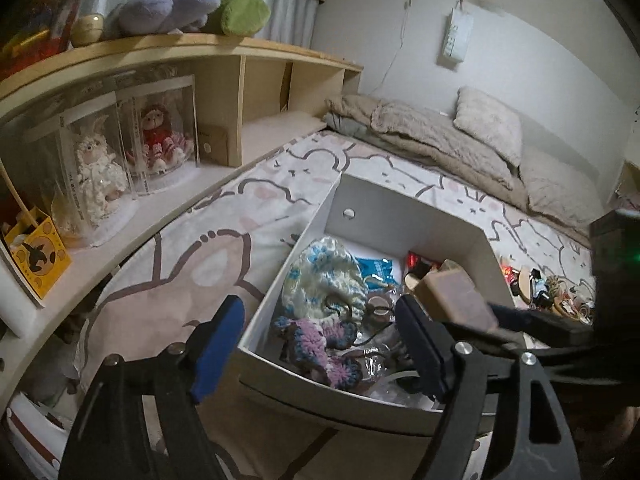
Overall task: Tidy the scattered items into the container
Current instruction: 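Lower the cork coaster and crocheted ring into the shoebox with both tools, then open both tools to release the coaster and ring into the shoebox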
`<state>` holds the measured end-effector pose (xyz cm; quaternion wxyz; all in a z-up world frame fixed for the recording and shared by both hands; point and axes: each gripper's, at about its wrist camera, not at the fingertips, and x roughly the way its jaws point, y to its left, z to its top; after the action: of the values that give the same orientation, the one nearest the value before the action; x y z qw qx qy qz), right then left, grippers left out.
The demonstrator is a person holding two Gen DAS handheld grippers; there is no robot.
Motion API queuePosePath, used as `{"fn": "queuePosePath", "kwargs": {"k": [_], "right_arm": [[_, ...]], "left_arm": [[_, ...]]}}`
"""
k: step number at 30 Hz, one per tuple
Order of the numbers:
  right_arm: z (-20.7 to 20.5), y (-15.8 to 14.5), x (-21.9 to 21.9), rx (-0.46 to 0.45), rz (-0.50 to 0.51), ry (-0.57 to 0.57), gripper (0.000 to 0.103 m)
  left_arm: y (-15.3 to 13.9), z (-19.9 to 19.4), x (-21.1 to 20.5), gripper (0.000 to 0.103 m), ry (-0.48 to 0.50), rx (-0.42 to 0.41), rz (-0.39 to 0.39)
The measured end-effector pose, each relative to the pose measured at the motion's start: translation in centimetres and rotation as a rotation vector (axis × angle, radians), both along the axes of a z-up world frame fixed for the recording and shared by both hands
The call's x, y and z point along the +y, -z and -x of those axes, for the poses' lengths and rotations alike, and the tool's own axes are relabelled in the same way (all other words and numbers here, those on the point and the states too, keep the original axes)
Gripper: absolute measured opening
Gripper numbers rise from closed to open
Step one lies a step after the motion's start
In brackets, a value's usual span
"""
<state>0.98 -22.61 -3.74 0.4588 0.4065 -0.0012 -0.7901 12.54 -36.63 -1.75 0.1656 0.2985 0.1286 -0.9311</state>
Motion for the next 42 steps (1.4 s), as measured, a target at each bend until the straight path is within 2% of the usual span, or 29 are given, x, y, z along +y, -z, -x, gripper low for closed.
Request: {"fn": "queuePosePath", "kwargs": {"k": [14, 15, 17, 38, 42], "right_arm": [[0.1, 1.6, -4.3, -0.066, -0.04, -0.017, 0.079], [0.1, 1.6, -4.3, -0.065, -0.04, -0.011, 0.089], [0.1, 1.4, -4.2, -0.053, -0.043, 0.009, 0.103], [-0.6, -0.8, -0.7, 0.011, -0.033, 0.027, 0.103], [-0.8, -1.3, 0.4, 0.029, -0.025, 0.029, 0.103]], "left_arm": [[-1.2, -1.8, -1.6, 0.079, -0.015, 0.013, 0.023], [-1.3, -1.9, -1.6, 0.082, -0.017, 0.013, 0.025], [-1.4, -1.9, -1.6, 0.092, -0.02, 0.017, 0.028], [-3.0, -2.1, 0.9, 0.094, -0.026, 0.019, 0.058], [-3.3, -2.3, 1.4, 0.103, -0.051, 0.009, 0.07]]}}
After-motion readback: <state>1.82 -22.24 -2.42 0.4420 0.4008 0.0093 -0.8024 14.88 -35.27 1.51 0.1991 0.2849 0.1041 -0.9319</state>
